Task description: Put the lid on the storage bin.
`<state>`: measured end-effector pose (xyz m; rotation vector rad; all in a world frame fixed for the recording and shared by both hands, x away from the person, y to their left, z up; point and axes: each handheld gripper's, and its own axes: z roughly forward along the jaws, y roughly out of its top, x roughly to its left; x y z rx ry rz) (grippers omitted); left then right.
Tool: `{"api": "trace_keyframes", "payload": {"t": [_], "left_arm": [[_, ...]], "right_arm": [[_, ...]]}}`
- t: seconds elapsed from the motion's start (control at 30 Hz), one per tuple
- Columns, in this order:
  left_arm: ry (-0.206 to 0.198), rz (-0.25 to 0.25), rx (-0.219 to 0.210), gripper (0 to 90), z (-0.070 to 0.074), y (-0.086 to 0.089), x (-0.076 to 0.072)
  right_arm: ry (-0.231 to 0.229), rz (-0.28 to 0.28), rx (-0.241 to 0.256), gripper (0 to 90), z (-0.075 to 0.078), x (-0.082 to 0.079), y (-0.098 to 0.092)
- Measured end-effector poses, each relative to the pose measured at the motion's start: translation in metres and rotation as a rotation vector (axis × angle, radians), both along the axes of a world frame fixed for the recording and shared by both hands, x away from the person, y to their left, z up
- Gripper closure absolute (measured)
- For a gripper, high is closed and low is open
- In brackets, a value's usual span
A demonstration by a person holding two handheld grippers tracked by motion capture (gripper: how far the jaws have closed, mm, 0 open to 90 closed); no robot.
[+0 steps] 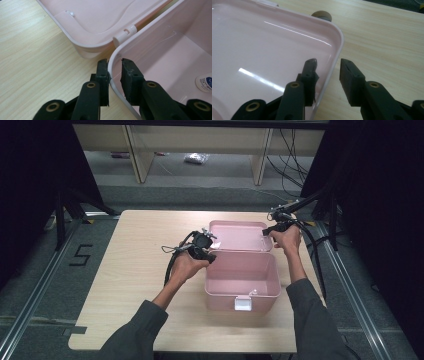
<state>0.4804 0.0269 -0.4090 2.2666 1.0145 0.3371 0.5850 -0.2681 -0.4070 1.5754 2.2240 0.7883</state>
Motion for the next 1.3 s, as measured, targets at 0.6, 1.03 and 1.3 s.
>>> {"api": "trace_keyframes", "payload": {"t": [0.6,1.03,1.3], "left_arm": [[-0.004,-0.002,-0.012,76.8,0.000,0.000,0.001],[-0.013,0.006,-0.010,76.7,-0.001,-0.001,0.001],[-0.019,0.006,-0.012,76.5,-0.001,-0.001,0.002]], "right_arm": [[-0.053,-0.060,0.033,78.9,0.008,-0.006,0.004],[-0.154,-0.033,0.079,82.9,0.050,-0.025,-0.004],[-0.181,-0.015,0.114,84.2,0.066,-0.035,-0.007]]}}
